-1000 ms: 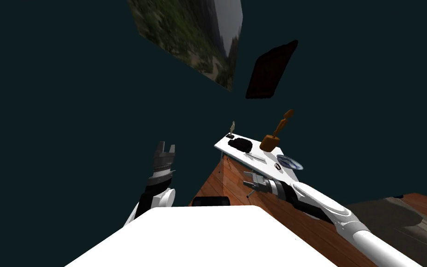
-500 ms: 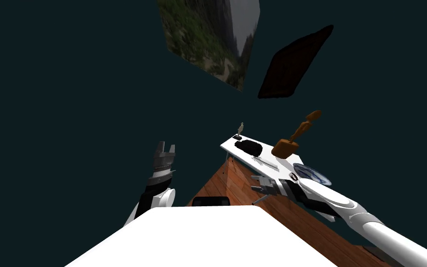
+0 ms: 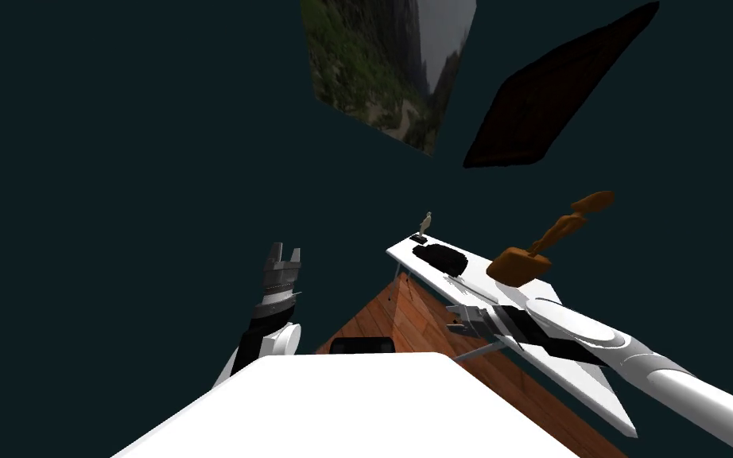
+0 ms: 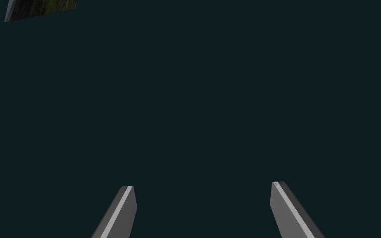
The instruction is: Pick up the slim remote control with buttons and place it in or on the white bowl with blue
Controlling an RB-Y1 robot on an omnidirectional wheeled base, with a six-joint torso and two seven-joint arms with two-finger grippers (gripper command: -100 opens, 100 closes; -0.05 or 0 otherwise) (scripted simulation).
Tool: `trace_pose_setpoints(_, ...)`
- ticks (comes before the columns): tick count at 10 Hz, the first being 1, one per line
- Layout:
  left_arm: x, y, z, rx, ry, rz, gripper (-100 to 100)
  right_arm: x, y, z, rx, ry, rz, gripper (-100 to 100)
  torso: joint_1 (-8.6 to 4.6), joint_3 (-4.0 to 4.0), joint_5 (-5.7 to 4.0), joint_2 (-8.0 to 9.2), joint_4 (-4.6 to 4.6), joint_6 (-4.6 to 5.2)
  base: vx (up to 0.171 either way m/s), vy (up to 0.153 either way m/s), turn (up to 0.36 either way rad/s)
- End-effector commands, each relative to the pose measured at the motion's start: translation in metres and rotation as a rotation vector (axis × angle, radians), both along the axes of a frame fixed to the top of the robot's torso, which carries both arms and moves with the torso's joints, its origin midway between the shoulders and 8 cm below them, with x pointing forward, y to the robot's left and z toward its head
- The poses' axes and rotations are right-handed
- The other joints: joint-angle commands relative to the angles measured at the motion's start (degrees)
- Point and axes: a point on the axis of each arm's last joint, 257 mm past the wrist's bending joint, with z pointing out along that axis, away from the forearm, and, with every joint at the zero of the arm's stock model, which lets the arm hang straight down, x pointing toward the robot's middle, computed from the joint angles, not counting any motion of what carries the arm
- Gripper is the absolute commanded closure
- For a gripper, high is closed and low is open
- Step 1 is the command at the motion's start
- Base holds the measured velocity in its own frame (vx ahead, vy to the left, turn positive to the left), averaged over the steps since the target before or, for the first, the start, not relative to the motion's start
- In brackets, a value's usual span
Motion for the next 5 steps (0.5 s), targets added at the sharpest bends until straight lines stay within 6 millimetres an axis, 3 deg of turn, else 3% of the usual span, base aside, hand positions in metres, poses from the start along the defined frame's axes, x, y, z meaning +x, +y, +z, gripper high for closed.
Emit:
trace_pose_setpoints(1,0.000,0.000,0.000,0.000,0.000,0.000,0,-0.005,-0.030,-0.004,-0.081,0.050,-0.004,-100,0.00,0.00,0.00,0.00,0.00,0.00,-0.017,-0.017,0.333)
trace_pose_setpoints(2,0.000,0.000,0.000,0.000,0.000,0.000,0,-0.006,-0.035,-0.006,-0.088,0.055,-0.015,-100,0.00,-0.02,0.00,-0.03,-0.01,-0.08,-0.015,-0.025,0.152)
trace_pose_setpoints(4,0.000,0.000,0.000,0.000,0.000,0.000,0,-0.019,-0.089,-0.008,-0.213,0.142,-0.061,-100,-0.04,-0.02,0.00,-0.03,-0.01,-0.05,-0.018,-0.034,0.335)
trace_pose_setpoints(5,0.000,0.000,0.000,0.000,0.000,0.000,0,-0.019,-0.092,-0.006,-0.225,0.144,-0.057,-100,-0.09,-0.02,-0.01,-0.04,-0.01,-0.04,-0.011,-0.045,0.151)
